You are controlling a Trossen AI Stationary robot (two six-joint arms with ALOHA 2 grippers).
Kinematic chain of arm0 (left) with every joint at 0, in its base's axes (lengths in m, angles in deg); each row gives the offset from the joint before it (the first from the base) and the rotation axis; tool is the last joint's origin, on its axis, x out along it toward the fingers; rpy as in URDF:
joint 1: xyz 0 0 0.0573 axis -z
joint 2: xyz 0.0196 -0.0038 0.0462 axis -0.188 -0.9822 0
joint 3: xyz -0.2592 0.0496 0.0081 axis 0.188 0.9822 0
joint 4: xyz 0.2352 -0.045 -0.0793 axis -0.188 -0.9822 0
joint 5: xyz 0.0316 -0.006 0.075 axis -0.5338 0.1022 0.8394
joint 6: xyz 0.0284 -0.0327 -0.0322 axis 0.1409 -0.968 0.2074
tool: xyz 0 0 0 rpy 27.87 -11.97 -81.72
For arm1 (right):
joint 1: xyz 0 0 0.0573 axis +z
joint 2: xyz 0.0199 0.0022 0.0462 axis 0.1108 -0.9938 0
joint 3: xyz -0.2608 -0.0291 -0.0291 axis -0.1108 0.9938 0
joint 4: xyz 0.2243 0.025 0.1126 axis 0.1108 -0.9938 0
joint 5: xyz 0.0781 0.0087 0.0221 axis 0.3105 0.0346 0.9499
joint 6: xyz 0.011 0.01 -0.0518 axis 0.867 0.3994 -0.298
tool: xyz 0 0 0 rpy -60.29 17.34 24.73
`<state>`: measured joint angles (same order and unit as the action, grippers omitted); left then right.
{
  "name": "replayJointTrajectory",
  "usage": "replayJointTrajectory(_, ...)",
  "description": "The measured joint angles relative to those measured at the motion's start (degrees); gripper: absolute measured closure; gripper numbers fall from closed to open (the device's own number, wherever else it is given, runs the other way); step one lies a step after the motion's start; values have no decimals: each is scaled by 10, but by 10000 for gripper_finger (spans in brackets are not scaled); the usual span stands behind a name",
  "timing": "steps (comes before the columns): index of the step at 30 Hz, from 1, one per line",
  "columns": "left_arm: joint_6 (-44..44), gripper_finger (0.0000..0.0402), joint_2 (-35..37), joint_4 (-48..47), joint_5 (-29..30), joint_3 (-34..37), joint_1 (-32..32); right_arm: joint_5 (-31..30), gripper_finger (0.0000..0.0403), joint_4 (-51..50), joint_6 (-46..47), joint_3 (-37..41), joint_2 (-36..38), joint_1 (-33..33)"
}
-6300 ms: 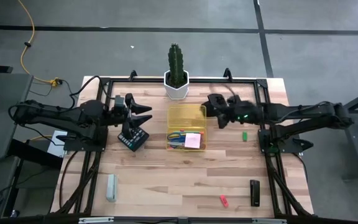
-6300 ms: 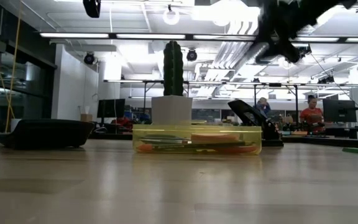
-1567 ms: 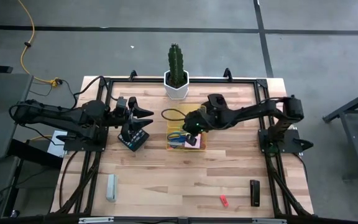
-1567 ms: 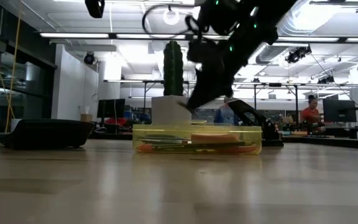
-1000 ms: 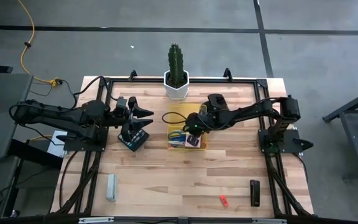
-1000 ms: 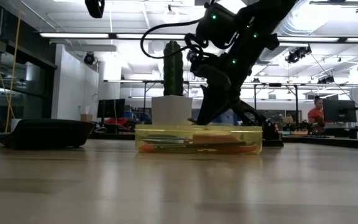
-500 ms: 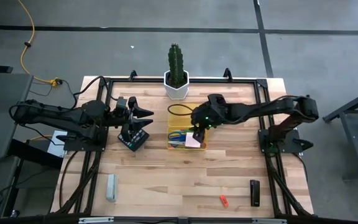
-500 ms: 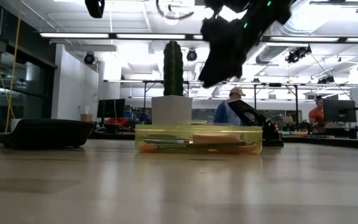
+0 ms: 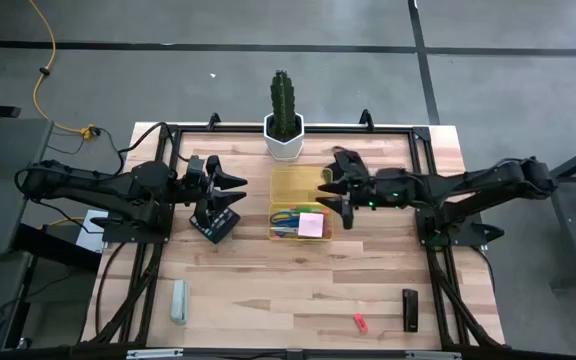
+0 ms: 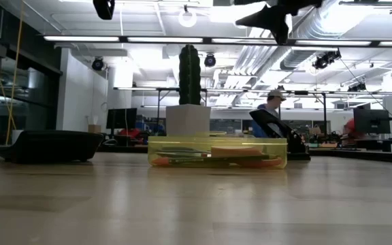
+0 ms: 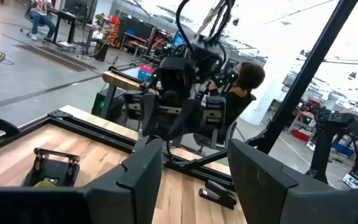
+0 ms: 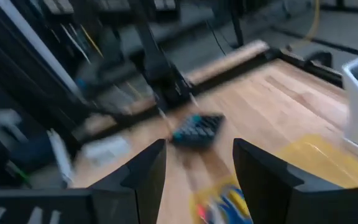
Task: Pack school essentials
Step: Put the orange eraser into the supply box
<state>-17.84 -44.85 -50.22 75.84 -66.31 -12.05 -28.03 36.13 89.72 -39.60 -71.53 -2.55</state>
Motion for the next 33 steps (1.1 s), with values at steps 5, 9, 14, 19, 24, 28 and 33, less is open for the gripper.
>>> replayJointTrajectory(5,0,231,0,0,4,0,0,4,224,128,28,75,37,5)
replayJointTrajectory(9,0,231,0,-2,14,0,0,5,224,135,-16,86,47,5)
replayJointTrajectory(14,0,231,0,-5,15,0,0,7,224,138,-85,86,46,5)
replayJointTrajectory(19,0,231,0,-5,15,0,0,7,224,140,-89,86,46,5)
replayJointTrajectory(24,1,231,0,-5,16,0,0,7,224,142,-88,86,46,5)
replayJointTrajectory(28,10,231,0,-4,16,0,0,8,224,151,-88,86,46,5)
replayJointTrajectory(33,11,231,0,-5,16,0,0,10,224,157,-88,86,46,5)
